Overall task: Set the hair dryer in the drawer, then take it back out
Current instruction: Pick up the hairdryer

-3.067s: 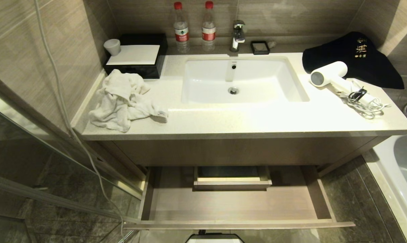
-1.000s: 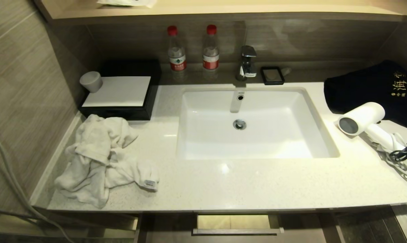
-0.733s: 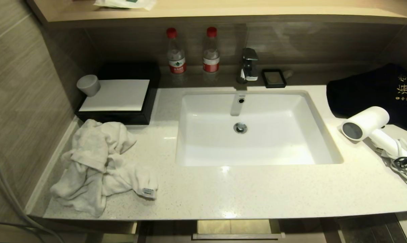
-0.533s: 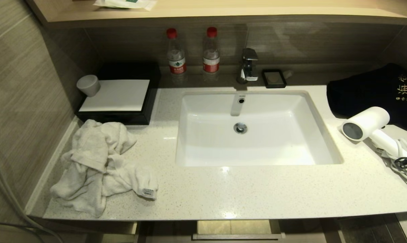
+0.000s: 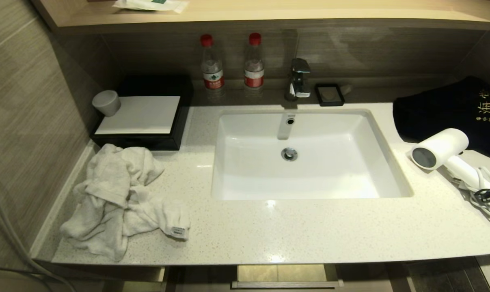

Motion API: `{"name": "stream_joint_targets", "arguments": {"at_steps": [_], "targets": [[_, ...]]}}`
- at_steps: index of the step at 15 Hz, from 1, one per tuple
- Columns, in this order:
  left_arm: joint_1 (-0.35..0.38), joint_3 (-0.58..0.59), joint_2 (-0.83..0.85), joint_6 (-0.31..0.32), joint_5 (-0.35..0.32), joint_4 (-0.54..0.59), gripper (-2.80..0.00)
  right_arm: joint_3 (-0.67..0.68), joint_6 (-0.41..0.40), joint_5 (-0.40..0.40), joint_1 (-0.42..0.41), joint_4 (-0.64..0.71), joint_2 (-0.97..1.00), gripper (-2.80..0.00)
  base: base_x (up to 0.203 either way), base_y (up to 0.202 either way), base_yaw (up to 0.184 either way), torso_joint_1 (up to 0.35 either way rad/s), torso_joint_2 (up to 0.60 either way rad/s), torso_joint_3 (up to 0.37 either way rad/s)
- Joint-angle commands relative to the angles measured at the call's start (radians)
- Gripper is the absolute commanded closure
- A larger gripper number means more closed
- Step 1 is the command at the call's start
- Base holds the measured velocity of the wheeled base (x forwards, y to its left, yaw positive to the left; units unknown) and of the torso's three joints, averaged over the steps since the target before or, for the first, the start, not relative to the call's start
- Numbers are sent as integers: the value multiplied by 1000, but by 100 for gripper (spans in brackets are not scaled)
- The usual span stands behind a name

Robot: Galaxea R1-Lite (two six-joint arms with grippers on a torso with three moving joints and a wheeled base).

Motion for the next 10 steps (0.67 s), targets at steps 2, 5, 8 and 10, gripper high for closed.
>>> {"name": "stream_joint_targets", "arguments": {"at_steps": [2,5,8,10], "targets": [[0,2,1,0,0,0,0,-327,4,-38,32,174,472,0,0,0,0,0,0,0],[0,2,1,0,0,0,0,-446,0,-63,24,220,763,0,0,0,0,0,0,0],[0,2,1,0,0,0,0,-540,-114,14,-157,251,977,0,0,0,0,0,0,0],[0,2,1,0,0,0,0,-614,-207,156,-288,273,1095,0,0,0,0,6,13,6]]}}
